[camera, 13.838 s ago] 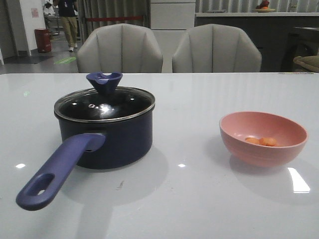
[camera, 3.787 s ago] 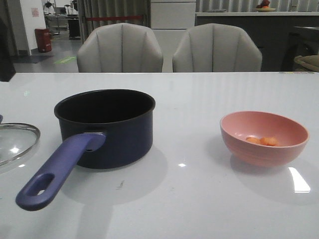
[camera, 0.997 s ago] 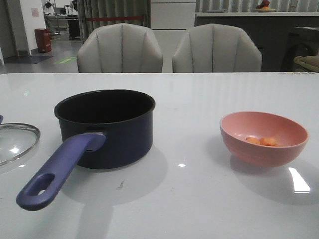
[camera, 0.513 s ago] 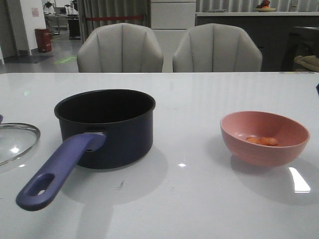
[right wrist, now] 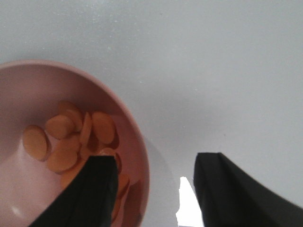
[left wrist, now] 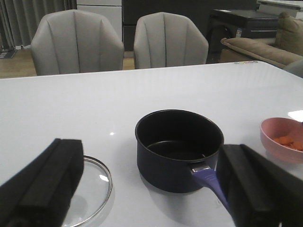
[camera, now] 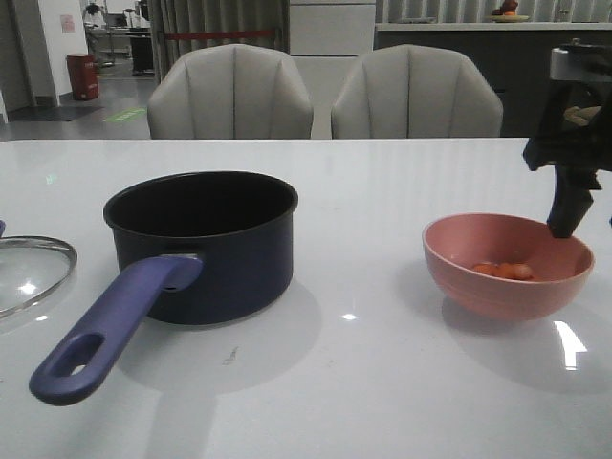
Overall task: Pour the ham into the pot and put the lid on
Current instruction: 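Lift the pink bowl with the right gripper and carry it over the saucepan, then tilt the pink bowl to pour the carrot slices into the saucepan, then carry the empty pink bowl back and lower it onto the table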
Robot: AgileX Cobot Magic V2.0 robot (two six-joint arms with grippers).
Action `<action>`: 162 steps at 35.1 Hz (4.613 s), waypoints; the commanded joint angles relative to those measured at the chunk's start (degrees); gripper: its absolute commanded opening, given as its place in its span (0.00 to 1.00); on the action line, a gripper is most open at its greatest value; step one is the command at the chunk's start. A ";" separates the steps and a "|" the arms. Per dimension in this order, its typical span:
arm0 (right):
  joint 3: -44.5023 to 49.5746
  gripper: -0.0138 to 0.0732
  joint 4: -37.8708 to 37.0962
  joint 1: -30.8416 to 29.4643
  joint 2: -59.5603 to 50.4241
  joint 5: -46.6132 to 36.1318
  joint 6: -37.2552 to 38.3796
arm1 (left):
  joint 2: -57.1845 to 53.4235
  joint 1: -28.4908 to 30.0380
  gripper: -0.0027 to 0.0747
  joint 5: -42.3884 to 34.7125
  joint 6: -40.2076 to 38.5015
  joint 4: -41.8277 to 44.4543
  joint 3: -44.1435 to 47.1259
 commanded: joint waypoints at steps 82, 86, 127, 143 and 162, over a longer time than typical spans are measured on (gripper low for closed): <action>-5.77 0.32 5.79 32.06 13.99 -94.42 -59.91 | 0.65 -0.48 0.82 -4.73 0.10 -0.43 -1.37; -5.77 0.32 5.54 33.65 16.20 -104.03 -66.35 | 0.65 -0.48 0.82 -4.73 0.10 -0.43 -1.37; -5.92 0.32 26.56 33.74 2.49 -73.53 -40.43 | 0.65 -0.48 0.82 -4.73 0.10 -0.43 -1.37; -5.92 0.32 35.72 20.47 -9.51 -24.71 -40.50 | 0.65 -0.48 0.82 -4.73 0.10 -0.43 -1.37; -5.86 0.32 28.61 -3.52 -2.98 -2.32 -31.90 | 0.65 -0.48 0.82 -4.73 0.10 -0.43 -1.37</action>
